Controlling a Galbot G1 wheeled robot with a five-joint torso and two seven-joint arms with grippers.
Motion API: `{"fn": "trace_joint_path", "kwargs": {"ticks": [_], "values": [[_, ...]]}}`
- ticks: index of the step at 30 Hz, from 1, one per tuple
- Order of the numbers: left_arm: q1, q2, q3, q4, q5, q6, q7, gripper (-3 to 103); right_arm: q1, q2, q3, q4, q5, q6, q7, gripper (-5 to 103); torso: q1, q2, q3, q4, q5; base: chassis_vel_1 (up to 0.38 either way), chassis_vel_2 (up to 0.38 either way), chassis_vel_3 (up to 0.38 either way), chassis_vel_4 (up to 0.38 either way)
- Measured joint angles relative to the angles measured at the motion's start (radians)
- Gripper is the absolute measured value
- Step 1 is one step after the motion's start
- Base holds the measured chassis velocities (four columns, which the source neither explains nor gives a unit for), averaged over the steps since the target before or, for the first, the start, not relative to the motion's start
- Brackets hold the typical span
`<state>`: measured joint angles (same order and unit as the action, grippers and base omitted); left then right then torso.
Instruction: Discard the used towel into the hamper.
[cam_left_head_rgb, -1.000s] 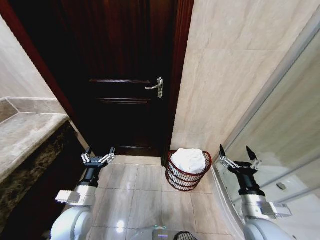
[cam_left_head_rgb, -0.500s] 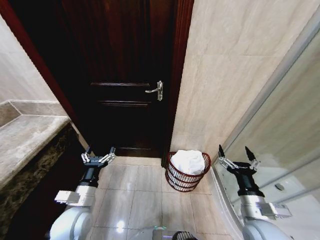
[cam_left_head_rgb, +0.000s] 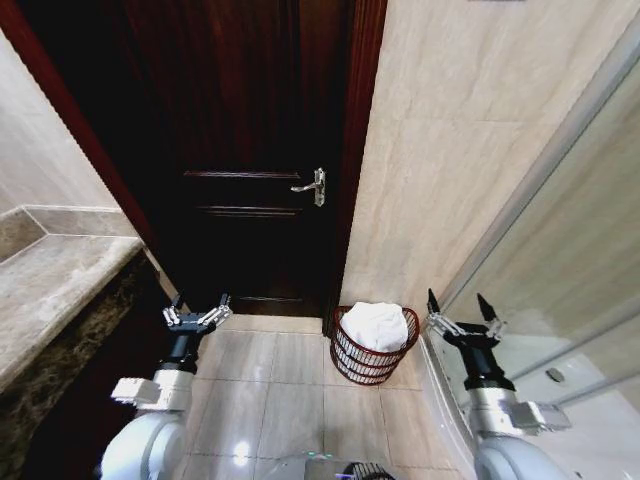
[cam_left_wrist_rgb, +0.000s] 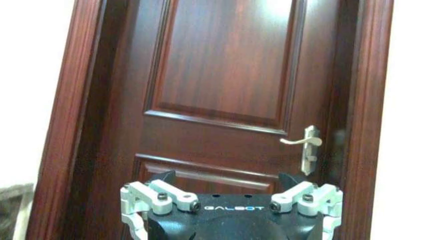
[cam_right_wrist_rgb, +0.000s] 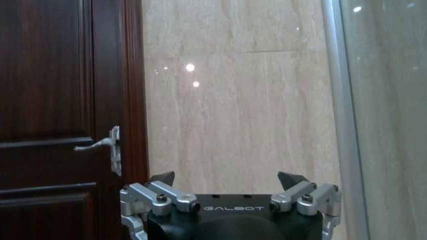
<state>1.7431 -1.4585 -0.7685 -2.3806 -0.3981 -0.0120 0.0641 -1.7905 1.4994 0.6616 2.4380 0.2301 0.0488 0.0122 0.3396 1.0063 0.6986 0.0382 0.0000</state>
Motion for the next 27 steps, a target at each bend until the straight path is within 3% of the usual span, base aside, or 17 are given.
{"fn": "trace_joint_path", "kwargs": {"ticks": [3,9,13,18,22,27], "values": [[-0.002,-0.005,0.014,-0.003,0.001,0.042,-0.031,100,0.0,0.022,-0.022,-0.001,-0.011,-0.002,-0.007,100,0.008,0.018,0.01,0.0,-0.0001,0.0,0.0,0.0,0.0],[-0.032,0.005,0.036,0.023,0.025,0.067,-0.043,100,0.009,0.025,-0.059,-0.003,-0.028,-0.015,-0.015,100,0.019,0.042,0.023,0.0,-0.0001,0.0,0.0,0.0,0.0],[-0.051,0.037,0.039,0.054,0.023,0.042,-0.013,100,0.007,0.025,-0.07,-0.007,-0.025,-0.024,-0.043,100,0.027,0.059,0.033,0.0,-0.0001,0.0,0.0,0.0,0.0],[-0.079,0.086,0.033,0.123,0.044,-0.031,0.015,100,0.019,0.001,-0.04,-0.044,-0.015,0.003,-0.13,100,0.038,0.086,0.048,-0.0001,0.0,0.0,0.0,0.0,0.0],[-0.079,0.079,0.03,0.149,0.162,-0.066,-0.003,100,0.016,0.009,-0.026,-0.061,-0.038,0.031,-0.157,100,0.05,0.111,0.061,0.0,-0.0001,0.0,0.0,0.0,0.0],[-0.075,0.072,0.031,0.145,0.196,-0.069,-0.017,100,0.009,0.011,-0.022,-0.062,-0.04,0.038,-0.157,100,0.058,0.131,0.073,0.0,-0.0001,0.0,0.0,0.0,0.0]]}}
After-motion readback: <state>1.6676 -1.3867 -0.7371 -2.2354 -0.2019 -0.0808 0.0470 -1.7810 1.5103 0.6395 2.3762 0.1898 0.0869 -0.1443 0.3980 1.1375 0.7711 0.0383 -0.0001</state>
